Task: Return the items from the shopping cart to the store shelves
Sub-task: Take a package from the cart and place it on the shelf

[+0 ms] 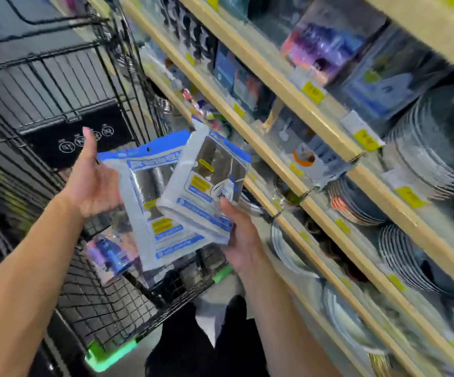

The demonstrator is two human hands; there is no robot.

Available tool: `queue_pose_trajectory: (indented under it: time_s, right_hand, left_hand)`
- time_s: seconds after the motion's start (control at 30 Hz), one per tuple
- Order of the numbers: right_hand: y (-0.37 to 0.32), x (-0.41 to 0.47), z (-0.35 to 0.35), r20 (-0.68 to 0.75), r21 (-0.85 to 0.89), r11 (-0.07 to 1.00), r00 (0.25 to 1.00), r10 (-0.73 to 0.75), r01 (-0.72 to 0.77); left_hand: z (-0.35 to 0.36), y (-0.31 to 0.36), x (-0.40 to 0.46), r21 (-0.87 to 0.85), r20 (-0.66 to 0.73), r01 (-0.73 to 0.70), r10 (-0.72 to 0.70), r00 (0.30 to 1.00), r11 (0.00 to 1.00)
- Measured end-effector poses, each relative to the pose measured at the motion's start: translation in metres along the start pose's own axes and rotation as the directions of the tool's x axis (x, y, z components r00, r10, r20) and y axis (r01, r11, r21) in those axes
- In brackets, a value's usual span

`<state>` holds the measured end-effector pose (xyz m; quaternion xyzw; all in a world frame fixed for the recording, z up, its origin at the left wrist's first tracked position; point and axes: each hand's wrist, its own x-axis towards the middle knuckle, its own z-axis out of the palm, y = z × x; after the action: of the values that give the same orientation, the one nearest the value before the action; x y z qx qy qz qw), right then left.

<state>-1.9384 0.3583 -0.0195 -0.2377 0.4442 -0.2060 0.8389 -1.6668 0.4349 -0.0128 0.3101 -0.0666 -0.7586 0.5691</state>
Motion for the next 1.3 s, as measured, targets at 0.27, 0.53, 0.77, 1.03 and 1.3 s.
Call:
queue_pose_trajectory:
  time_s: [0.27,0.53,0.77,1.03,1.3]
  right_hand:
    - [-0.048,-0.031,-0.008,-0.254,-0.015,0.962,0.929,-0.268,0.273]
    - [-0.105,-0.056,-0.002,-0.304,-0.01,0.891,0.848,-0.435,0.453]
    - [-0.121,-0.075,-0.021,-0.309,0.116,0.867,0.847,-0.432,0.484]
    - [-0.128,-0.08,-0.043,-0.467,0.116,0.784,0.73,-0.5,0.611]
    - [-0.137,-0.072,-0.059,-0.514,0.033,0.781,0.68,-0.522,0.624]
  left_hand:
    - [0.046,-0.011,0.067,0.651,-0.13,0.215,-0.172,0.976,0.728]
    - [0.139,0.044,0.132,0.839,-0.047,-0.053,0.169,0.985,0.541]
    - [0.225,0.062,0.216,0.812,0.127,-0.264,0.285,0.95,0.52]
    - [0.287,0.044,0.301,0.807,0.143,-0.236,0.207,0.968,0.542]
    - [0.295,0.037,0.374,0.817,0.09,-0.147,0.128,0.988,0.557]
